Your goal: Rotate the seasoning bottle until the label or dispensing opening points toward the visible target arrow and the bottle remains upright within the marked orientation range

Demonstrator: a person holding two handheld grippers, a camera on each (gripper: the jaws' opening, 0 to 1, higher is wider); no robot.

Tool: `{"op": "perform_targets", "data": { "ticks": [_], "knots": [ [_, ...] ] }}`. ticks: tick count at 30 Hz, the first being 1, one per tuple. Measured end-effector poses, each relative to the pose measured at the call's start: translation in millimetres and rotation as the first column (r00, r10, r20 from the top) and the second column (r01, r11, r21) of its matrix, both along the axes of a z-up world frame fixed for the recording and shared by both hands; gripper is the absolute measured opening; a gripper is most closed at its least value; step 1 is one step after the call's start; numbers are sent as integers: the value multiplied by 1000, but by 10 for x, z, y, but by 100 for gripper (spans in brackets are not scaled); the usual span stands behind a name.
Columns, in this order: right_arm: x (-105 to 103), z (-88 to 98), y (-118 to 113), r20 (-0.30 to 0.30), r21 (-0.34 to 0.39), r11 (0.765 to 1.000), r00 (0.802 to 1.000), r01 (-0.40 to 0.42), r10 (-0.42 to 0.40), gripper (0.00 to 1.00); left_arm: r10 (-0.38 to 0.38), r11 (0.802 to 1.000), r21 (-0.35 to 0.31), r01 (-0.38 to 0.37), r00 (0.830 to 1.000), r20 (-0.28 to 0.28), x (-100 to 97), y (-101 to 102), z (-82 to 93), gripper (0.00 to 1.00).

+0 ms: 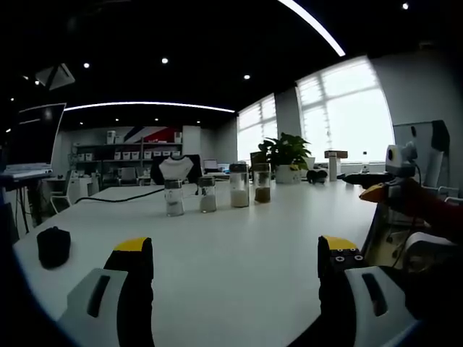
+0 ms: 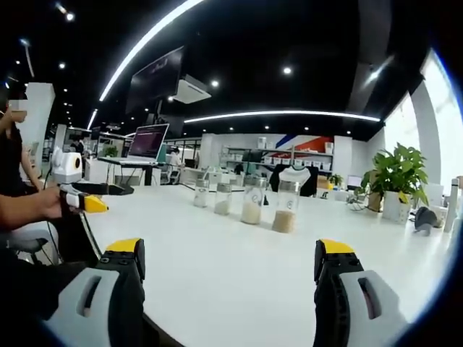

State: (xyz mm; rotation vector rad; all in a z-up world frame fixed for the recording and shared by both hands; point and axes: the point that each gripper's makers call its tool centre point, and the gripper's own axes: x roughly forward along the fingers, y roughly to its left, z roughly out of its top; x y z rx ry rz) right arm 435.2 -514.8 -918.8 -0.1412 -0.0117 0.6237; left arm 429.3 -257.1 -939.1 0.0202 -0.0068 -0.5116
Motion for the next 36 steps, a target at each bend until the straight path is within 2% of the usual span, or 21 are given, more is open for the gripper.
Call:
{"op": "perform_targets", "data": {
  "ticks": [11, 16, 19, 28, 36],
  "knots": [
    [58, 35, 146, -1, 13, 1000, 1000, -18, 18, 99, 1, 1000, -4, -1, 1000, 5, 1, 7, 5, 100],
    [94, 74, 275, 3, 42, 999, 999, -35, 35, 98, -3, 1000, -7, 3, 1000, 11, -9, -15, 21, 100],
    [123, 68, 375, -15, 62, 997, 999, -44, 45, 99, -4, 1000, -13, 4, 1000, 13, -14, -23, 32, 100],
    [213, 153, 576, -7, 82, 995, 998, -64, 65, 96, 3, 1000, -12, -3, 1000, 22, -15, 16, 63, 100],
    [308, 128, 761, -32, 86, 992, 995, -88, 91, 99, 12, 1000, -7, -12, 1000, 29, -11, 56, 77, 100]
  ]
}}
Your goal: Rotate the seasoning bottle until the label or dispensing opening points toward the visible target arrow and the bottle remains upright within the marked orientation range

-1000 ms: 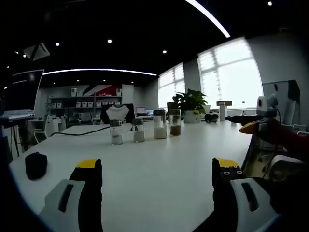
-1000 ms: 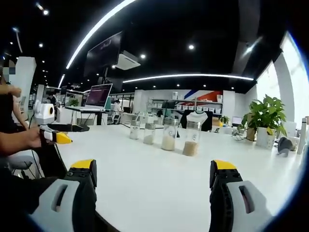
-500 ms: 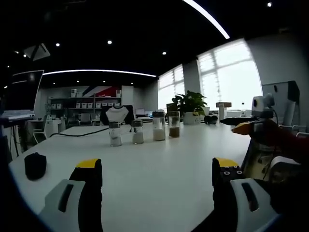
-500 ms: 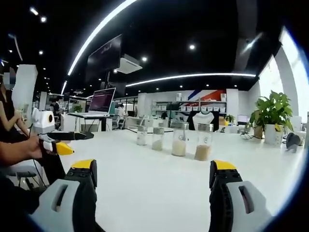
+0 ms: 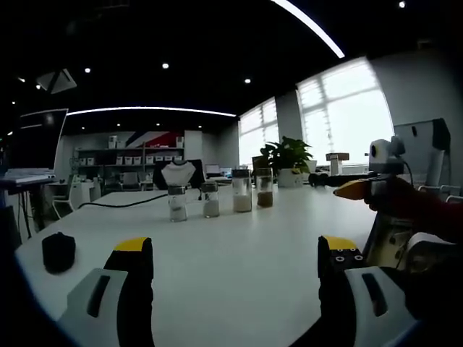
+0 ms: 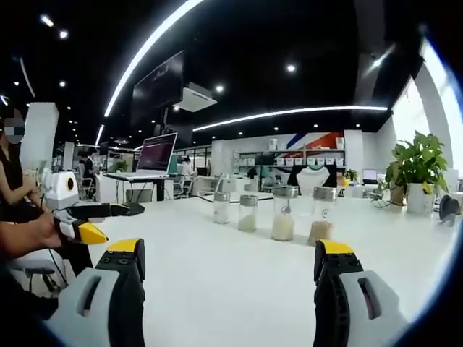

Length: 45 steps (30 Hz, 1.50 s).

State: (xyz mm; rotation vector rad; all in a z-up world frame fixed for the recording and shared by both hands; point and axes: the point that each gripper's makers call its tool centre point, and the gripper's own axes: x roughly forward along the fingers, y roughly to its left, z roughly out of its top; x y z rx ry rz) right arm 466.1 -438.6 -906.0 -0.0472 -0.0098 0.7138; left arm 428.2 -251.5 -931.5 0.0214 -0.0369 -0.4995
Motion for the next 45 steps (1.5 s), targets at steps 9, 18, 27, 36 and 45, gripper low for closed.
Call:
{"op": "perform_targets", "data": {
  "ticks": [9, 18, 27, 36, 45],
  "knots": [
    [95, -2, 220, -14, 1, 999, 999, -41, 41, 99, -3, 1000, -4, 3, 1000, -3, 2, -7, -7, 100],
    [227, 5, 441, 2, -15, 998, 998, -59, 59, 99, -1, 1000, -5, 1, 1000, -5, 11, 12, -5, 100],
    [383, -82, 630, -11, -45, 997, 998, -64, 64, 99, -3, 1000, 4, 4, 1000, -16, 20, 44, -14, 100],
    [547, -74, 862, 23, -67, 995, 997, -77, 78, 99, -6, 1000, 18, 6, 999, -43, 50, 88, -83, 100],
    [765, -90, 1119, 42, -72, 994, 995, -87, 91, 89, 5, 1000, 20, -4, 999, -40, 51, 142, -78, 100]
  ]
}}
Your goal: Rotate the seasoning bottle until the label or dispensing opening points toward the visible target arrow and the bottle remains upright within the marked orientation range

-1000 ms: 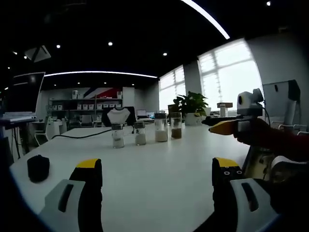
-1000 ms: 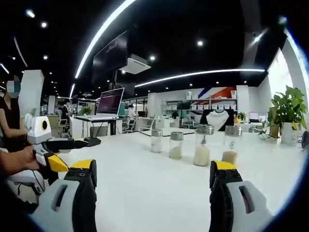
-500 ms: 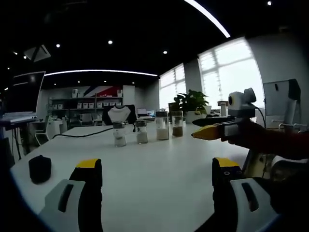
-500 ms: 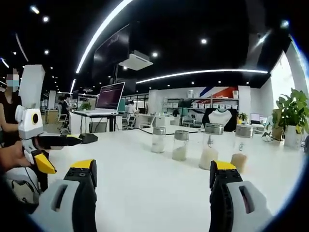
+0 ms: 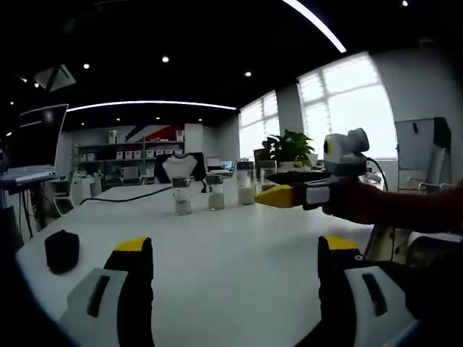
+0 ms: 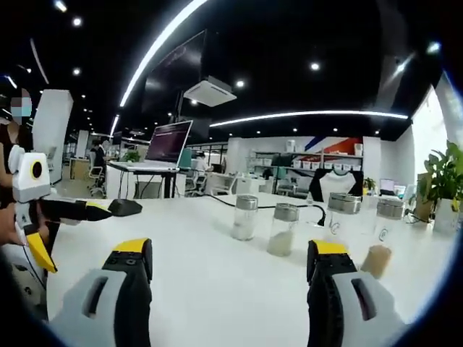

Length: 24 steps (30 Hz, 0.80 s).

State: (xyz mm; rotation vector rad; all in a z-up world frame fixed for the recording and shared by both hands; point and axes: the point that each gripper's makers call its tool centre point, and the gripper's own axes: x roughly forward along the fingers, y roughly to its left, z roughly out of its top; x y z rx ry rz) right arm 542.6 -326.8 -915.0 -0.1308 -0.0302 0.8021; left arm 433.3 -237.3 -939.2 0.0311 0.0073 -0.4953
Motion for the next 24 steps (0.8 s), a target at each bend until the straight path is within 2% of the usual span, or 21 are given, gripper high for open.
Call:
{"op": "perform_targets", "data": {
  "ticks": [4, 7, 10, 13, 16, 20, 24],
  "knots": [
    [67, -19, 96, -9, -1, 1000, 1000, -3, 3, 87, -3, 1000, 10, 3, 1000, 1, -2, -17, -2, 100],
    [127, -33, 236, -5, -17, 1000, 1000, -10, 10, 88, -3, 999, 50, 3, 1000, 2, -2, -22, -21, 100],
    [190, -63, 340, 7, -44, 999, 1000, -6, 6, 85, -6, 999, 34, 6, 1000, 4, -3, 4, 10, 100],
    [222, -100, 436, -17, -12, 1000, 999, -29, 29, 83, -3, 999, 33, 3, 1000, 7, -4, 18, 23, 100],
    [249, -160, 505, -24, -45, 999, 999, -26, 25, 82, 2, 1000, 30, -2, 1000, 10, -3, 48, 39, 100],
    [281, -120, 565, -2, -47, 998, 1000, -27, 27, 69, 9, 1000, 22, -9, 1000, 12, 1, 73, 50, 100],
    [401, -134, 623, 4, -53, 999, 1000, -5, 5, 62, 9, 1000, 20, -9, 1000, 9, -1, 75, 43, 100]
  ]
}}
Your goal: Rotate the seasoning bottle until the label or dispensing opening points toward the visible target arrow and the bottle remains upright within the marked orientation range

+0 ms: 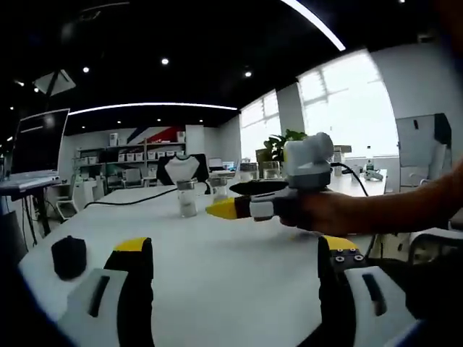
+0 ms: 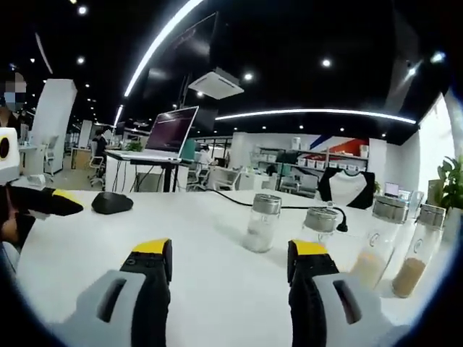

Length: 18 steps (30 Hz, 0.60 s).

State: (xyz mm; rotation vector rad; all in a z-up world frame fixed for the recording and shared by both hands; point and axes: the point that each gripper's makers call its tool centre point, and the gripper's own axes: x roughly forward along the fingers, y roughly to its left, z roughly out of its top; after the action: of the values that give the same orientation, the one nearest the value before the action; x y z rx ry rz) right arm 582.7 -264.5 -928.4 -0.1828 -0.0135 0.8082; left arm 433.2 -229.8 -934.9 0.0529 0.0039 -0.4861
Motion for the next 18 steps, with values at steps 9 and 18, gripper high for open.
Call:
{"op": "perform_targets", "data": {
  "ticks": [9, 18],
  "knots": [
    [219, -17, 97, 14, -19, 999, 999, 47, -46, 47, 4, 1000, -6, -4, 1000, -5, 17, 29, -14, 100],
    [493, -3, 110, 6, 36, 996, 996, 86, -86, 48, 4, 1000, -13, -4, 1000, -6, 27, 34, -25, 100]
  ]
}}
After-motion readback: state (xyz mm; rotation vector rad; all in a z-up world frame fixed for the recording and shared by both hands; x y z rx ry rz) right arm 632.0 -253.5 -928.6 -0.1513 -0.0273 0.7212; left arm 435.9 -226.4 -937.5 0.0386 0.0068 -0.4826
